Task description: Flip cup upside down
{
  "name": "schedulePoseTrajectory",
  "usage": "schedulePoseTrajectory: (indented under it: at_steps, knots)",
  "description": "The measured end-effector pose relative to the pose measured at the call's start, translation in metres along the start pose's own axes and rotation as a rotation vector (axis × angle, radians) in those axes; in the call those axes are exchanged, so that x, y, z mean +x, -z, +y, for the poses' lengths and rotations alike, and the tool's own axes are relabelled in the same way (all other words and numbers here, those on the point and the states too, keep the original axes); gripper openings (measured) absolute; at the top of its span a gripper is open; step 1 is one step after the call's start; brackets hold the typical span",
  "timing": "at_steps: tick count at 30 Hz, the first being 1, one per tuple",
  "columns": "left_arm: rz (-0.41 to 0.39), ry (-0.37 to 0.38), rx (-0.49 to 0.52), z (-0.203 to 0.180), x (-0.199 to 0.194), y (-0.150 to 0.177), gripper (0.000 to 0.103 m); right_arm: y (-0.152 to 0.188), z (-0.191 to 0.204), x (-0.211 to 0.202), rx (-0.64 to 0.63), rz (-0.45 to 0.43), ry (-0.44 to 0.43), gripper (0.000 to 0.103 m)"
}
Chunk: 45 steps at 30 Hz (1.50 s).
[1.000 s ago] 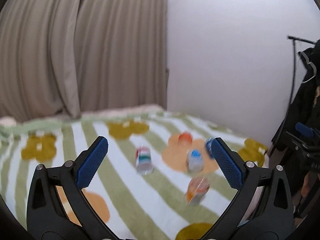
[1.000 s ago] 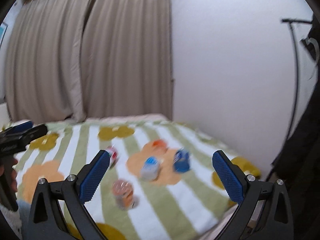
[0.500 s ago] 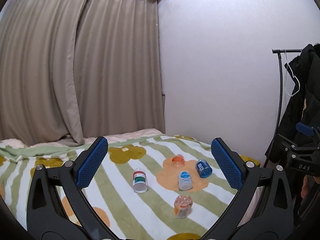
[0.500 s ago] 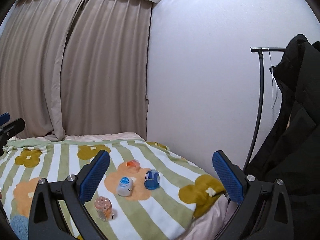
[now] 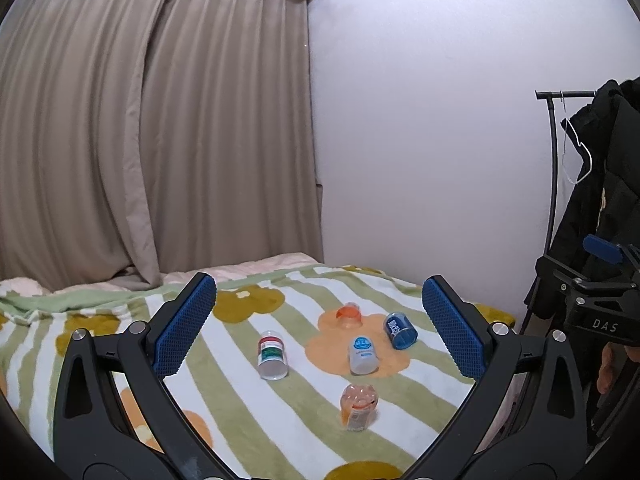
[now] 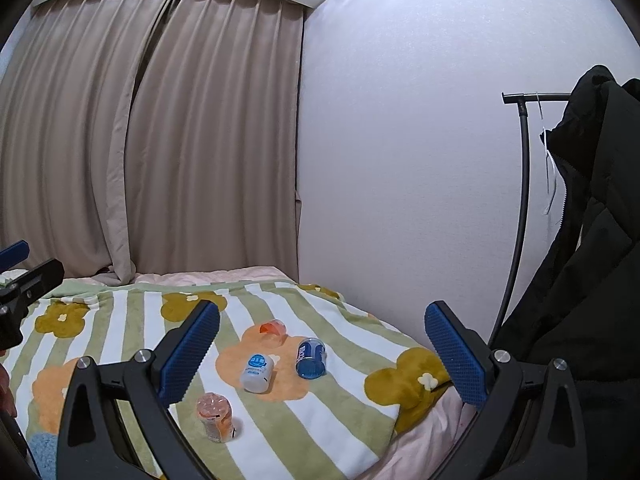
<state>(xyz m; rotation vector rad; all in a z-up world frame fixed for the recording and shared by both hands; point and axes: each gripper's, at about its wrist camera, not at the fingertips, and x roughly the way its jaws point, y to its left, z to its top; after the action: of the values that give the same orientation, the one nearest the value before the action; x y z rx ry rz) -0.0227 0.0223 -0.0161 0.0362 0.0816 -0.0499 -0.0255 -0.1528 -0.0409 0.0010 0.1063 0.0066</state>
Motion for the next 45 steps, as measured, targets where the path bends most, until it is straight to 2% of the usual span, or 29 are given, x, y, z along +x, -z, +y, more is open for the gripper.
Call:
schedulePoseTrajectory:
  at_steps: [17,45]
  knots:
    - [0.007,0.034,-0.007,-0.0021,-0.0010,0.0022,0.103,0.0025,-0.0001,0.0022,0.002,0.001,0.013,0.102]
    - [0.000,0.038,-0.011,-0.0083,-0.0030,0.0039,0.103,0.0020,-0.0006,0.0023,0.003,0.003,0.013,0.102]
